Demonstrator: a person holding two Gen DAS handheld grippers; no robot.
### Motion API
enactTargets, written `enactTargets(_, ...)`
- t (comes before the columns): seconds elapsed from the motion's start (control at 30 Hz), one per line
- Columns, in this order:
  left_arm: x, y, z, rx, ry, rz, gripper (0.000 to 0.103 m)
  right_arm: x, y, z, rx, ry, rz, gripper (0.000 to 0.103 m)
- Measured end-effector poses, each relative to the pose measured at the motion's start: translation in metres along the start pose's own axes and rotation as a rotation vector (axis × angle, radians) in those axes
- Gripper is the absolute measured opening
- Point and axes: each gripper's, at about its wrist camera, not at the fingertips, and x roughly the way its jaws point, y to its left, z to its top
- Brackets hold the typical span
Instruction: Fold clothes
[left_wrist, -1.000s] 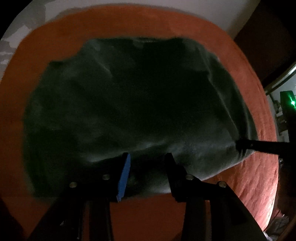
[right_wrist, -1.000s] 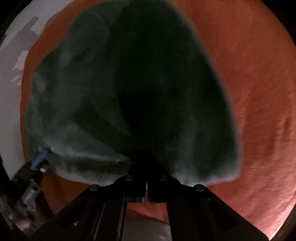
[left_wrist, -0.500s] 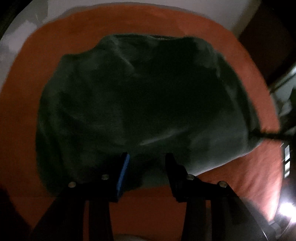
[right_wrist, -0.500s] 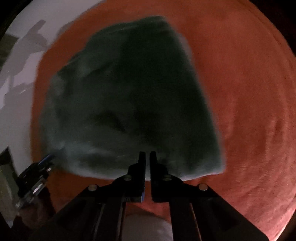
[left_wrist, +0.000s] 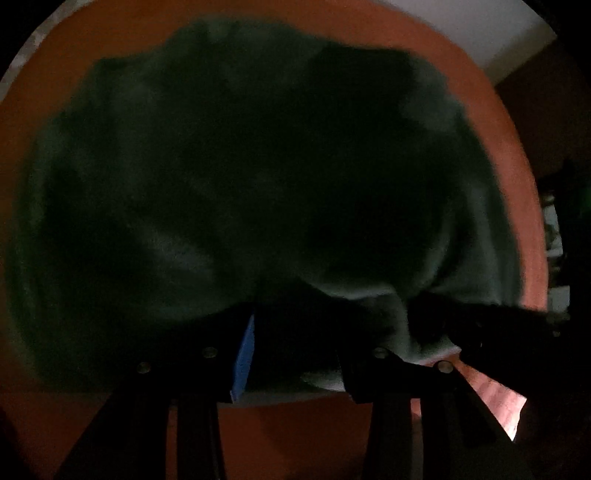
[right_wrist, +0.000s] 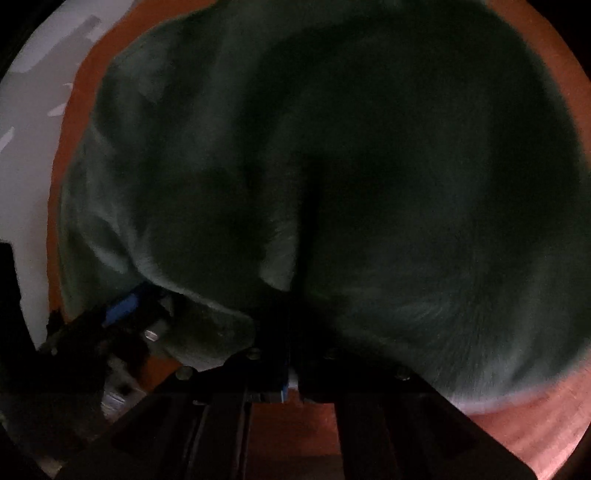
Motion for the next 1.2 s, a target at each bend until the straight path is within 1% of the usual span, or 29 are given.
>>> enactTargets(0.03,-0.012,-0.003,-0.001,0.011,-0.013,-0.021,0.041,-0.013,0.01,0.0,-0.028,-0.033,0.02,0.004)
enactTargets(0.07,-0.018,-0.004,-0.002,0.02,-0.022,-0.008,0.041,-0.021,0.021,-0.001,-0.059,-0.053,0.025,0.004)
enactTargets(0.13,-0.027,-0.001,-0.005,0.039,-0.055,0.085,0.041,-0.015,0.036,-0.001,-0.086,-0.029,0.006,0.004)
enactTargets(0.2,-0.014,0.022,-0.004,0.007,-0.033,0.102,0.041,0.011,0.041,-0.002,-0.086,0.005,-0.003,0.004)
enactTargets(0.23,0.006,0.035,-0.006,-0.03,0.009,0.094,0.041,0.025,0.041,-0.002,-0.087,0.004,-0.018,0.004)
enactTargets(0.27,0.017,0.041,-0.008,-0.039,0.006,0.081,0.041,0.038,0.038,-0.002,-0.08,-0.017,-0.017,0.003)
enactTargets(0.3,0.027,0.046,-0.009,-0.048,0.003,0.068,0.041,0.049,0.031,-0.001,-0.058,-0.042,0.013,0.002)
enactTargets(0.37,0.018,0.037,-0.004,-0.059,-0.012,0.085,0.041,0.055,0.015,0.004,0.047,-0.019,0.112,0.002)
enactTargets(0.4,0.013,0.033,-0.002,-0.063,-0.02,0.094,0.041,0.05,0.013,0.007,0.074,-0.004,0.137,0.002)
enactTargets(0.43,0.0,0.026,0.0,-0.063,-0.047,0.079,0.041,0.042,0.013,0.008,0.081,0.009,0.144,0.002)
enactTargets(0.47,-0.009,0.02,0.002,-0.057,-0.067,0.062,0.041,0.03,0.017,0.008,0.069,0.002,0.142,0.002)
enactTargets(0.53,-0.024,0.0,0.007,-0.029,-0.092,-0.02,0.041,0.01,0.029,0.005,0.01,-0.031,0.094,0.002)
enactTargets(0.57,-0.023,-0.008,0.011,-0.019,-0.091,-0.053,0.041,0.007,0.032,0.003,-0.005,-0.03,0.073,0.002)
enactTargets(0.6,-0.017,-0.016,0.015,-0.009,-0.089,-0.069,0.041,0.007,0.033,0.0,-0.009,-0.017,0.055,0.002)
enactTargets(0.63,-0.004,-0.023,0.019,-0.001,-0.067,-0.057,0.041,0.008,0.034,-0.003,-0.013,-0.004,0.038,0.002)
enactTargets(0.67,0.015,-0.026,0.022,-0.007,-0.042,-0.023,0.041,0.013,0.032,-0.006,-0.006,0.0,0.036,0.002)
enactTargets(0.7,0.033,-0.022,0.024,-0.005,-0.036,-0.003,0.042,0.021,0.026,-0.008,0.011,-0.001,0.045,0.002)
enactTargets(0.73,0.05,-0.018,0.025,-0.003,-0.029,0.016,0.043,0.039,0.027,-0.012,0.016,0.001,0.048,0.0)
enactTargets(0.77,0.067,-0.013,0.026,-0.002,-0.023,0.035,0.043,0.063,0.031,-0.017,0.014,0.005,0.047,0.0)
enactTargets(0.8,0.071,-0.011,0.025,0.006,-0.042,0.026,0.043,0.074,0.032,-0.019,0.014,0.005,0.056,0.0)
enactTargets(0.83,0.074,-0.009,0.024,0.013,-0.061,0.017,0.043,0.076,0.032,-0.018,0.015,0.001,0.071,0.0)
enactTargets(0.9,0.07,-0.017,0.024,0.043,-0.049,0.046,0.043,0.081,0.03,-0.017,0.018,-0.006,0.101,0.0)
enactTargets(0.97,0.054,-0.023,0.025,0.047,-0.027,0.048,0.043,0.073,0.036,-0.019,0.02,0.006,0.099,0.0)
enactTargets(1.03,0.039,-0.027,0.022,0.042,-0.043,0.04,0.042,0.054,0.043,-0.023,-0.003,-0.018,0.022,0.001)
enactTargets(1.07,0.039,-0.031,0.02,0.055,-0.039,0.044,0.042,0.046,0.046,-0.025,-0.014,-0.038,-0.02,0.003)
enactTargets(1.13,0.055,-0.029,0.026,0.082,-0.012,0.085,0.043,0.055,0.046,-0.026,-0.012,-0.044,-0.055,0.004)
enactTargets(1.17,0.07,-0.028,0.025,0.078,-0.003,0.104,0.044,0.062,0.046,-0.026,-0.008,-0.041,-0.067,0.004)
enactTargets(1.2,0.082,-0.025,0.027,0.06,-0.011,0.104,0.045,0.071,0.047,-0.025,-0.009,-0.038,-0.077,0.004)
